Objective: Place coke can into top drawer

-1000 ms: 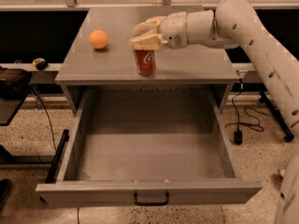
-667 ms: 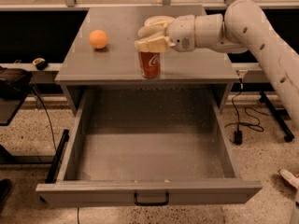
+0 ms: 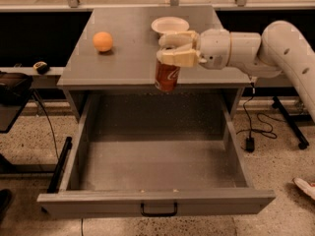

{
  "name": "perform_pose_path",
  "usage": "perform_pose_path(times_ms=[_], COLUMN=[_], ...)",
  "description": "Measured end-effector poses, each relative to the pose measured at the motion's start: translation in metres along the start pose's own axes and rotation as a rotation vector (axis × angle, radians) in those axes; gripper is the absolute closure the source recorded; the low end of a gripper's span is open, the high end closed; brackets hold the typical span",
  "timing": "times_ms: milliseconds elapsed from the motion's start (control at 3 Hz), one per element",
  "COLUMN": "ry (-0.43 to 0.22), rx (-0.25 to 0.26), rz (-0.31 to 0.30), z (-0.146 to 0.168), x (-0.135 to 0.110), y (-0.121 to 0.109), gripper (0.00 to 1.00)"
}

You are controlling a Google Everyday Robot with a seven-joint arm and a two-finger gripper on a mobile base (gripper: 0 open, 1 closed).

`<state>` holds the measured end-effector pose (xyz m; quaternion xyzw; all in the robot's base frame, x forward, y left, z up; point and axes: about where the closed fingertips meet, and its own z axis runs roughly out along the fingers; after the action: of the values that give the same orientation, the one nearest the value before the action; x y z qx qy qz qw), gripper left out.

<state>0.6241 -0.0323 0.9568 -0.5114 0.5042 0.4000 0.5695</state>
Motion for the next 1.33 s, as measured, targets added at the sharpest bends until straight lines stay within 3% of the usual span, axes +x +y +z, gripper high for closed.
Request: perform_pose_path(times_ms=[333, 667, 1000, 1333], ry=[0.057, 0.058, 0.079, 0.100], rx=[-0.011, -0.012, -0.019, 0.002], rz=[-0.015, -0.011, 0.076, 0.192], z=[-0.017, -0.016, -0.018, -0.031], x=[-0.004, -0.003, 0.033, 0.083], y=[0.035, 0.035, 0.056, 0.100], gripper=[1.00, 1.00, 1.00, 1.00])
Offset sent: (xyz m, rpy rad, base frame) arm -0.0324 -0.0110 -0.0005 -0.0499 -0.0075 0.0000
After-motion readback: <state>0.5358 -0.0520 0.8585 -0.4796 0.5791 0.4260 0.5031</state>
